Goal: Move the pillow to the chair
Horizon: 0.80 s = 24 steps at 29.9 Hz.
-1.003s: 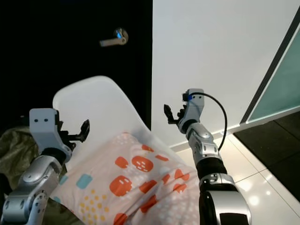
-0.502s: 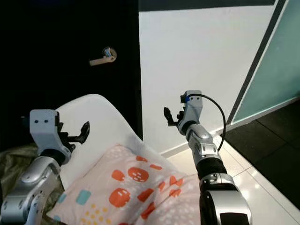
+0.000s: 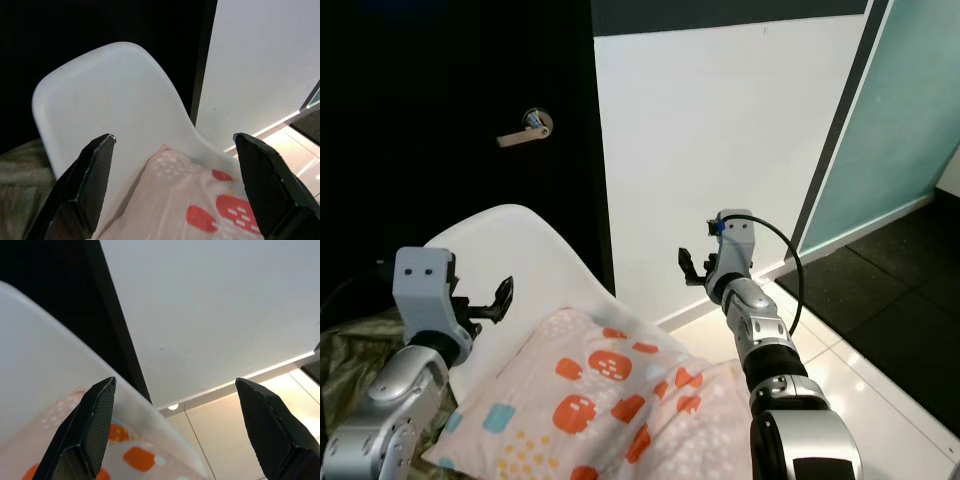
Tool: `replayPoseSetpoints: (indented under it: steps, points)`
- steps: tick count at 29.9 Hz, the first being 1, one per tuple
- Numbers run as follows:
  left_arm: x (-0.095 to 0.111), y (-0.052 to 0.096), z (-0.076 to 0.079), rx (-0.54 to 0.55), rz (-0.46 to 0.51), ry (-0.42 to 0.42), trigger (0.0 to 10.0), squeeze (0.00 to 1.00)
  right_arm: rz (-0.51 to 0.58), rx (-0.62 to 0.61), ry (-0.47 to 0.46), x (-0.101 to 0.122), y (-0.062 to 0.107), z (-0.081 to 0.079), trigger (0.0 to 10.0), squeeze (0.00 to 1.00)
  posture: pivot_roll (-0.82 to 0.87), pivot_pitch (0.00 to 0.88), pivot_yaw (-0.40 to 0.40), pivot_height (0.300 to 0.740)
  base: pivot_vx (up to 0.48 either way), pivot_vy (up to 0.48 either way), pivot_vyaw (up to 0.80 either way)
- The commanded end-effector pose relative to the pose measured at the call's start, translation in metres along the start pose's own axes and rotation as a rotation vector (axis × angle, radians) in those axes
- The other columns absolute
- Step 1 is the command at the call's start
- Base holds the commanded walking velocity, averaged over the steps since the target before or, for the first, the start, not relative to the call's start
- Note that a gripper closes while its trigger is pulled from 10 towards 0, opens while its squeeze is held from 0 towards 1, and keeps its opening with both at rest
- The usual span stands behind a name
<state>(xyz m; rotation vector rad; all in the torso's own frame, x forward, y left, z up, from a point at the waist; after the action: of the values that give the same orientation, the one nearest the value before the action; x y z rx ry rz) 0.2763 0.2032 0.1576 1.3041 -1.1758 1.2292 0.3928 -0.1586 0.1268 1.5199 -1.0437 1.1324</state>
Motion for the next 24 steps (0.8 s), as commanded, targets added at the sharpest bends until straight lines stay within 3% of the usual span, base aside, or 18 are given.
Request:
replayPoseSetpoints:
  steps: [1,9,13,24]
  points:
    - [-0.01,0.002,-0.001,0.005,-0.037,0.002,10.0,0.0,-0.039,-0.004,0.006,-0.009,0.001,0.001,10.0,0.0,-0.08,0.0,-0.04,0.725,-0.322,0.0,0.0]
    - [-0.026,0.009,-0.007,0.038,-0.089,0.027,10.0,0.0,-0.123,-0.032,0.036,-0.035,0.01,0.012,10.0,0.0,-0.08,0.0,-0.043,0.725,-0.323,0.0,0.0]
    - [-0.046,0.018,-0.017,0.086,-0.148,0.06,10.0,0.0,-0.204,-0.048,0.072,-0.058,0.02,0.024,10.0,0.0,-0.09,0.0,-0.051,0.725,-0.359,0.0,0.0]
    - [-0.06,0.022,-0.02,0.112,-0.185,0.087,10.0,0.0,-0.242,-0.06,0.092,-0.067,0.025,0.031,10.0,0.0,-0.09,0.0,-0.057,0.725,-0.366,0.0,0.0]
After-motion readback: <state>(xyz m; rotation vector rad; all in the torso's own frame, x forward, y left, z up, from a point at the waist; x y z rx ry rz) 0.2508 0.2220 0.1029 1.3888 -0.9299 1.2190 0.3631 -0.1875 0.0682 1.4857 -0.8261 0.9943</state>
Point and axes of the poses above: a point about 5 cm out from each wrist's last joint towards the gripper, its own y axis pointing back from the gripper into the wrist, its own x axis along the axis of the wrist's last joint, z = x × y, the point moved 1 cm from there along -y, pointing out of the wrist towards the gripper, and after that the axes turned 2 degrees about -y, right-handed, at the moved point
